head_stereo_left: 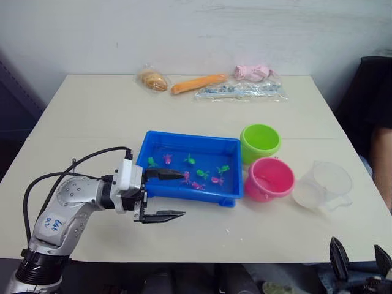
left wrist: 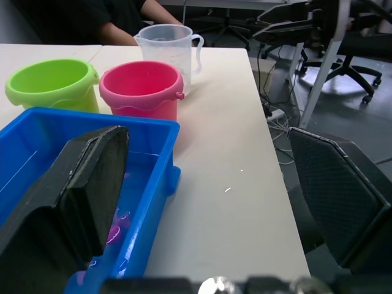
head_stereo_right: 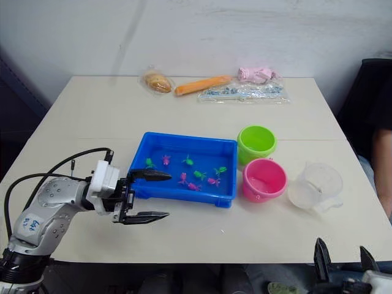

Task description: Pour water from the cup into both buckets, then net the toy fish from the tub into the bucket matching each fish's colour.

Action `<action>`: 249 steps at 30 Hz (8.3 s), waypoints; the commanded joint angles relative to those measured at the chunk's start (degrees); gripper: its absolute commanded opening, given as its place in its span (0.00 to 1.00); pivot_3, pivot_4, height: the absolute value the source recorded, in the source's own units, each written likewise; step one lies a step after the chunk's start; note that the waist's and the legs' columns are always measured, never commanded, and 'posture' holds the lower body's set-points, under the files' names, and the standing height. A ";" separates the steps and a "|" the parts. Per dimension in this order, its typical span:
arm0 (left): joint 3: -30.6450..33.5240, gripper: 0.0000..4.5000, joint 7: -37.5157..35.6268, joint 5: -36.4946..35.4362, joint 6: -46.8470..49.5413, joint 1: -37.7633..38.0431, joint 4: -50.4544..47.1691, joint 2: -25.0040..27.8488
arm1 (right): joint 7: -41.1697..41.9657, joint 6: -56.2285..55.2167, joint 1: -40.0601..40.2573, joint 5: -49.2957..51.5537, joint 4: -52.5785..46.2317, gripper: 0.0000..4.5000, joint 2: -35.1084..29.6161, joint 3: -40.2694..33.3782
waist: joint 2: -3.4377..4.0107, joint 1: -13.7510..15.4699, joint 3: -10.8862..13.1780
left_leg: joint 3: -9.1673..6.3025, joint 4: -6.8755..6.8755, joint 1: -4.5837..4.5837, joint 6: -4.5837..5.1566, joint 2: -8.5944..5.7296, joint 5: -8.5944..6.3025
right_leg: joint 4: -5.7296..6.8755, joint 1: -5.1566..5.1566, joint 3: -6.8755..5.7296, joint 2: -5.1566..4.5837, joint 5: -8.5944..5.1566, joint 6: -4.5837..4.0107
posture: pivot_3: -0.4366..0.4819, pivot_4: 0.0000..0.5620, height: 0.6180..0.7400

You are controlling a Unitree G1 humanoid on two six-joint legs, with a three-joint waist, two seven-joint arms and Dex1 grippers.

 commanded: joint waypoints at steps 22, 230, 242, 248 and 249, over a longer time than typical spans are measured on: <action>-2.10 0.99 1.62 3.38 0.27 -1.03 -2.12 -2.69 | -10.59 10.46 -30.36 1.77 24.17 1.00 -12.13 -7.45 | 0.05 0.05 0.03 | 0.08 0.19 -0.03 -0.01 0.01 0.12 | 0.06 -0.01 0.29 0.73 0.12 0.24 | 0.48 0.27 1.00; -2.28 1.00 21.05 9.61 2.50 -10.00 4.01 -17.96 | -18.84 -15.69 -90.90 -57.03 62.02 0.01 -48.54 28.69 | 0.06 -0.51 0.27 | 1.59 0.93 -0.25 0.09 0.09 0.18 | 0.64 -0.98 1.35 1.10 0.41 0.78 | 0.48 0.27 1.00; -1.99 1.00 21.08 9.74 2.29 -10.14 4.05 -17.68 | -21.89 -17.83 -91.17 -60.45 62.06 0.01 -49.05 29.68 | 0.06 -0.60 0.27 | 1.60 0.93 -0.25 0.09 0.09 0.18 | 0.65 -0.98 1.35 1.09 0.41 0.78 | 0.48 0.27 1.00; -1.86 1.00 20.95 9.77 2.21 -10.50 4.28 -17.53 | -24.12 -18.56 -90.71 -62.26 61.17 0.01 -49.02 30.09 | 0.06 -0.78 0.27 | 1.60 0.94 -0.25 0.09 0.09 0.18 | 0.65 -0.98 1.35 1.09 0.41 0.78 | 0.48 0.27 1.00; -1.85 1.00 20.95 9.77 2.21 -10.55 4.30 -17.52 | -24.37 -18.50 -90.61 -62.43 61.16 0.01 -48.99 30.11 | 0.05 -0.86 0.27 | 1.60 0.93 -0.25 0.09 0.10 0.18 | 0.65 -0.98 1.34 1.09 0.41 0.78 | 0.48 0.27 1.00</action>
